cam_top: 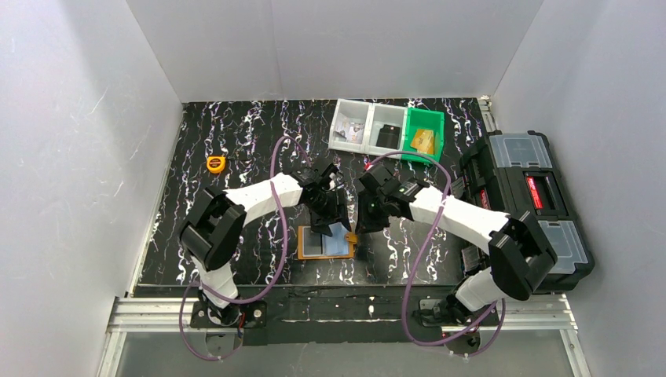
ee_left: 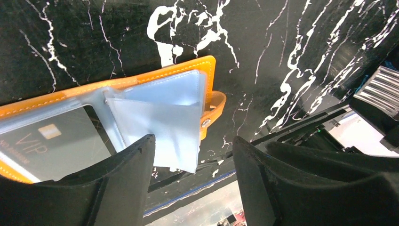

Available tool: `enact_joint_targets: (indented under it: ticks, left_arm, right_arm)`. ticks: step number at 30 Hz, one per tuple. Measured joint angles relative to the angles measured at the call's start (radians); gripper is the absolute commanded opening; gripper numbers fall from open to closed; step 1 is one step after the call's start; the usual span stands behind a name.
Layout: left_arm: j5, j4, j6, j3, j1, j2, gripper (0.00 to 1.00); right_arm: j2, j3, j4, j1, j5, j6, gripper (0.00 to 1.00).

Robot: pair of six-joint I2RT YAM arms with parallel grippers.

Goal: Take the credit cards out of the card holder
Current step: Remove the credit card from the card holder.

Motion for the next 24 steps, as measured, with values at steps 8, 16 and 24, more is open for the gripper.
enact_joint_targets:
  ticks: [8,16,24]
  left_arm:
    - [0.021,0.034,-0.02,0.014,-0.01,0.081,0.69]
    - [0.05,0.084,-0.049,0.016,-0.013,0.084,0.75]
    - [0.08,0.127,-0.079,0.015,-0.013,0.085,0.81]
  right_arm:
    - [-0.046,-0.034,-0.026,-0.01,0.012,0.0,0.27]
    - [-0.051,-0.045,-0.031,-0.01,0.014,0.0,0.28]
    - [-0.051,-0.048,-0.028,-0.01,0.005,0.002,0.32]
